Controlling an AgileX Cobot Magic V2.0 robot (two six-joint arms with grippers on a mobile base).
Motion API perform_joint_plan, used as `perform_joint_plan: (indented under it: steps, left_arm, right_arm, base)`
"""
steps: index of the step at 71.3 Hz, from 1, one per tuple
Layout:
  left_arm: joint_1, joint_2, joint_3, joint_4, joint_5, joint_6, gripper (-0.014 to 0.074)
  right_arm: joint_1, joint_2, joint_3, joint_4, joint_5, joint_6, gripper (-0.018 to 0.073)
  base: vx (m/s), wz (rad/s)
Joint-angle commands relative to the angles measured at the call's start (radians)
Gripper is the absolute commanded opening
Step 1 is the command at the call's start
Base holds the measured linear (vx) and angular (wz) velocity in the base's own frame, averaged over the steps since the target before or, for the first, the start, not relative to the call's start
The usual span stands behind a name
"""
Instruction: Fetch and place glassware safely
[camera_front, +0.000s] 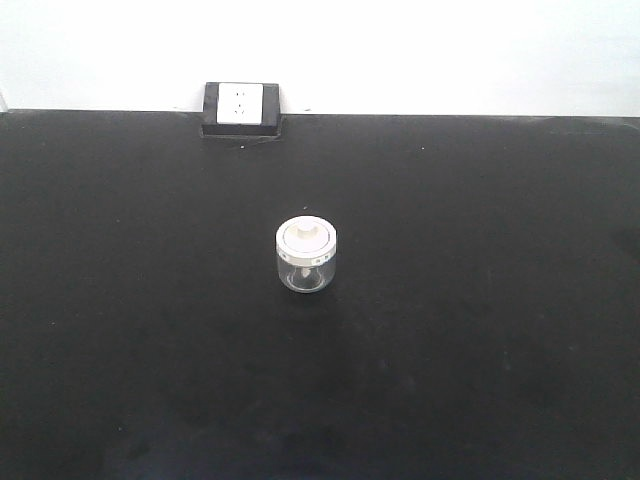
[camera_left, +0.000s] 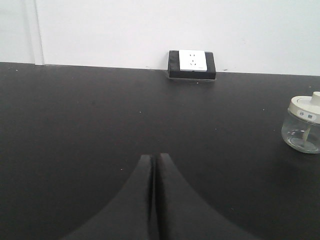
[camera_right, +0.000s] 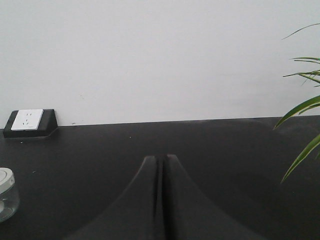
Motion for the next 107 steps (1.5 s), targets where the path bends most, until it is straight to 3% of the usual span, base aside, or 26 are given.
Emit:
perform_joint_plan:
  steps: [1,30,43,51,63,69,79,92,107]
  left_arm:
    - [-0.005,-0.012,0.029,-0.01,-0.081,-0.008,-0.0007]
    - [-0.005,-0.012,0.029,-0.01,-0.081,-0.008,-0.0007]
    - [-0.005,-0.012,0.029,-0.01,-0.081,-0.008,-0.0007]
    - [-0.005,-0.012,0.029,-0.01,-0.081,-0.008,-0.0007]
    - [-0.005,-0.012,0.029,-0.01,-0.081,-0.008,-0.0007]
    - [-0.005,-0.012,0.029,-0.01,-0.081,-0.008,-0.0007]
    - [-0.005,-0.012,0.029,-0.01,-0.081,-0.008,-0.0007]
    - [-0.005,-0.012,0.029,-0.01,-0.081,-0.008,-0.0007]
    - [-0.005,-0.012,0.029,-0.01,-0.081,-0.008,-0.0007]
  right_arm:
    - [-0.005,0.011,-0.027,-0.033,-0.041,0.0,-0.0003]
    - [-0.005,0.011,-0.027,-0.033,-0.04,0.0,-0.0003]
    - [-0.005,0.011,-0.029,0.013,-0.102,-0.018,-0.0003]
    - [-0.005,0.011,-0.027,0.136,-0.103,-0.141,-0.0003]
    - [-0.006,0.011,-0.027,0.373,-0.1,-0.43,-0.0003]
    - [-0.006,0.011,-0.027,0.442,-0.1,-0.503,-0.0003]
    - [-0.02,0.012,-0.027,0.491,-0.1,-0.525,-0.0003]
    - [-0.162,0.042,-0.027,0.648,-0.103,-0.618,-0.0003]
    - [-0.295,0.052,0.016,0.921,-0.195,-0.89,-0.0003]
  base:
    - [0.0,0.0]
    - [0.0,0.0]
    - [0.0,0.0]
    - [0.0,0.0]
    - [0.0,0.0]
    - [0.0,0.0]
    - [0.0,0.0]
    - [0.0,0.0]
    - [0.0,0.0]
